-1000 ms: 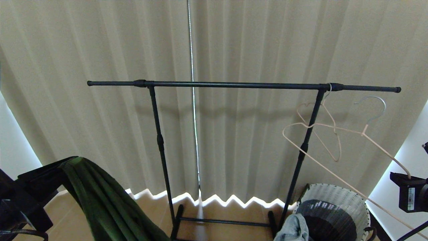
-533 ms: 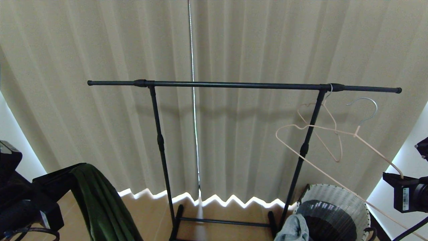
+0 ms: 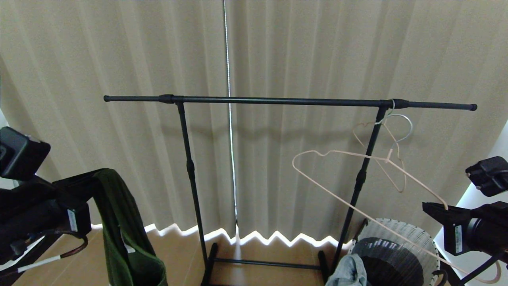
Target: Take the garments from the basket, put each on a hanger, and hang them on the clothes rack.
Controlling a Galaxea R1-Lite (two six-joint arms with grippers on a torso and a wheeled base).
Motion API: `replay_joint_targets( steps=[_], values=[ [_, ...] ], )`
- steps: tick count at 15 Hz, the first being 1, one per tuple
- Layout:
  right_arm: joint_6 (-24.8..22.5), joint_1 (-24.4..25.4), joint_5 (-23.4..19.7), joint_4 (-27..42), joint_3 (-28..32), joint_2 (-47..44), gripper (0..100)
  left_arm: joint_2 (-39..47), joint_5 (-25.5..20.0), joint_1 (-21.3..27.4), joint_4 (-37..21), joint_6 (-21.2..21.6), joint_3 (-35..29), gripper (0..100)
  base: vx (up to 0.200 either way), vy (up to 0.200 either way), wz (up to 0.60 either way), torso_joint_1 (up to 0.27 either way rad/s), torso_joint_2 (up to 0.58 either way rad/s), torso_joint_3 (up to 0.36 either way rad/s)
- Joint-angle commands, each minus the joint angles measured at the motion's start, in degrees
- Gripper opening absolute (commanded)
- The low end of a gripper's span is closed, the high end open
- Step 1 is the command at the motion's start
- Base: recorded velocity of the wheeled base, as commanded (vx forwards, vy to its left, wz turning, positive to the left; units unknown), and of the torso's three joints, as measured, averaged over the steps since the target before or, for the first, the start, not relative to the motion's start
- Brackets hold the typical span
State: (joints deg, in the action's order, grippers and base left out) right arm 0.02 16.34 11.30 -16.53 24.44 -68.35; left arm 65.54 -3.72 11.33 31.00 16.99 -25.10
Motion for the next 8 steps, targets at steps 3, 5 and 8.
replay_joint_targets(
  steps=[3, 5, 8],
  values=[
    [2.17, 3.18, -0.14, -0.17, 1.66, -3.45, 0, 9.52, 7.06, 6.87, 0.02, -0.65, -6.98, 0, 0.0, 0.0, 0.0, 0.0, 0.0, 0.0],
    [3.14, 4.14, -0.14, -0.17, 2.19, -4.07, 0, 12.42, 8.9, 9.86, 0.11, -2.76, -9.26, 0, 0.0, 0.0, 0.0, 0.0, 0.0, 0.0],
    [3.75, 6.69, -0.14, -0.17, 2.19, -4.16, 0, 16.55, 10.31, 12.14, 0.02, -5.83, -13.57, 0, 0.0, 0.0, 0.0, 0.0, 0.0, 0.0]
  ],
)
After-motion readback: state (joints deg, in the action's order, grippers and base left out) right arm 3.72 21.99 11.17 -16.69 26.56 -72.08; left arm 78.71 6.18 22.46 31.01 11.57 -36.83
